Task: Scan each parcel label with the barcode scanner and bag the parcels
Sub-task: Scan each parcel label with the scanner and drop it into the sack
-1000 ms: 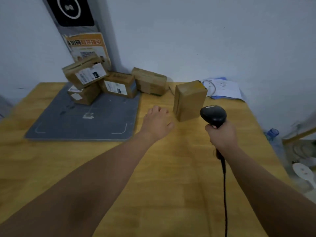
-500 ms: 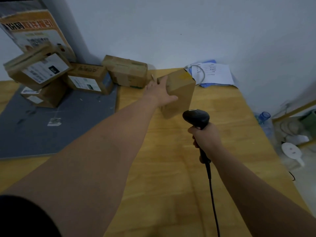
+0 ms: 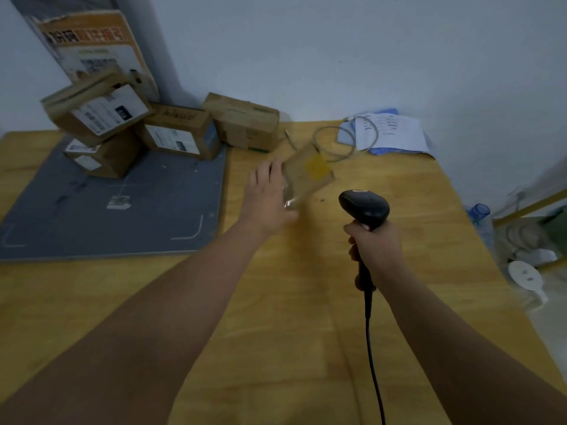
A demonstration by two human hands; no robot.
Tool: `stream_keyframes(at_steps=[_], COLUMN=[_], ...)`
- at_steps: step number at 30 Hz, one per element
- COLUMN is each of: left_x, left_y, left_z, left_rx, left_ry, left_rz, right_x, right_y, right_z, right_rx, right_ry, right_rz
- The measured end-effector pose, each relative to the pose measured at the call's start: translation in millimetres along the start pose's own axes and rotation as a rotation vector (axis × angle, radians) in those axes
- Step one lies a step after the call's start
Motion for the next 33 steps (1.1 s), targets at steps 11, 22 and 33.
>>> stream_keyframes(at_steps=[11, 22, 33], left_x=[21, -9, -8], left_y=[114, 151, 173], left_z=[-204, -183, -190], left_rx=[0.634, -0.232, -0.314], left_ry=[-0.01, -0.16, -0.067], left_rz=[0.443, -0.29, -0.286], right_x=[90, 130, 147], right_y=[-37, -16, -12], right_z=[-97, -136, -143], right_rx=[0.047, -0.132, -0.047], right_ry=[0.183, 0.244, 0.197], right_rz=[-0.004, -0.208, -0.232])
Point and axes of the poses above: each hand's wrist, its own z-axis towards the middle knuckle, its own x-axis out of the palm, y = z × x, the point moved 3 cm from there along z, towards the middle knuckle, and after that the axes turned 7 degrees about z, right-handed, at the moved point
